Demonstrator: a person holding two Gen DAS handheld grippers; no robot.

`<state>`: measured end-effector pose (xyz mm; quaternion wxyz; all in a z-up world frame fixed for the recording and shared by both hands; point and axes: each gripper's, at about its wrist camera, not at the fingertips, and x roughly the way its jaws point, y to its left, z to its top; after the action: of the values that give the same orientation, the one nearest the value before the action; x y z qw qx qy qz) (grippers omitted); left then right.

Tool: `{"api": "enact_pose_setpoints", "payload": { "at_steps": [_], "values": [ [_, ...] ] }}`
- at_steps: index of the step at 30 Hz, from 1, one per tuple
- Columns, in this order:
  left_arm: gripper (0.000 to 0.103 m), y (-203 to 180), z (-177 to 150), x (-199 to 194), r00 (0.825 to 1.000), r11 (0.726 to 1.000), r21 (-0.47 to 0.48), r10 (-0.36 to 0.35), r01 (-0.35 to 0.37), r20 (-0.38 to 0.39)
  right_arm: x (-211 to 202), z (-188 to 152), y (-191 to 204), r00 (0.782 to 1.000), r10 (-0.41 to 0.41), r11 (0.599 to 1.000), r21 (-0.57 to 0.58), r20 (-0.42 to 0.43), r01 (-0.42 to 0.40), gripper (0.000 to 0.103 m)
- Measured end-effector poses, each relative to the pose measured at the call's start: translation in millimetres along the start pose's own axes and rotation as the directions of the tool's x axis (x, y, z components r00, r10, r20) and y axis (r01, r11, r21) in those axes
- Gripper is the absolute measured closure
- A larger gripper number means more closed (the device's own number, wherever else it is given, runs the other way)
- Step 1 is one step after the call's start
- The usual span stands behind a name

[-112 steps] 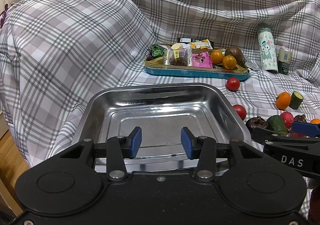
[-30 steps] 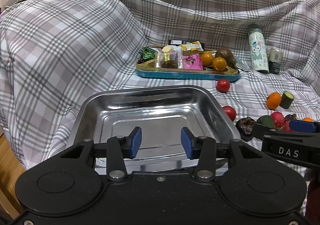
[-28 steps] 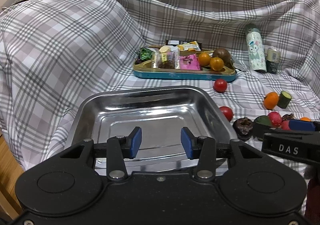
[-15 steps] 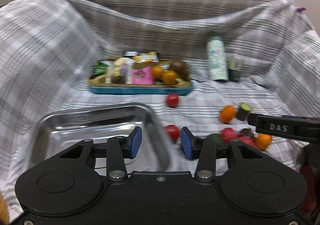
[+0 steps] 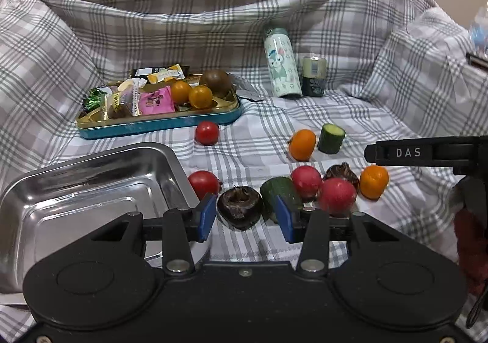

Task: Organize fruits
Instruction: 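Move the right tool toward the orange while the left tool approaches the cucumber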

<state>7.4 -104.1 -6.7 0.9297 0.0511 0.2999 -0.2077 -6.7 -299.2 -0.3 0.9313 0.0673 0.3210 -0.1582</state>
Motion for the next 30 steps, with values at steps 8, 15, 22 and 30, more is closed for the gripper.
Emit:
{"api": "enact_pose_setpoints", "payload": {
  "at_steps": [8, 15, 22, 30],
  "values": [
    [0.051, -14.7, -10.0, 1.0, 1.000, 0.997, 0.074, -0.013, 0.013, 0.010, 14.4, -4.1, -1.7, 0.998, 0.019, 1.000, 0.001, -0.067, -0.019, 0.043],
    [0.051, -9.7, -11.9, 8.6, 0.999, 0.998, 0.045, -0.036, 0.036, -0.011, 27.8, -5.7, -2.8, 0.989, 0.046, 0.999, 0.029, -0.140, -0.042, 0.046],
    [0.051, 4.5, -12.0, 13.8, 0.999, 0.999, -0.031, -0.038, 0.037, -0.028, 35.6, -8.0, 1.7, 0.986, 0.075, 0.997, 0.037, -0.146, -0.070, 0.059],
    [0.051, 0.9, -12.9, 14.3, 0.999, 0.999, -0.015, -0.041, 0.040, -0.035, 43.4, -6.3, -15.0, 0.976, 0.120, 0.985, 0.146, -0.180, -0.094, 0.063]
  ]
}}
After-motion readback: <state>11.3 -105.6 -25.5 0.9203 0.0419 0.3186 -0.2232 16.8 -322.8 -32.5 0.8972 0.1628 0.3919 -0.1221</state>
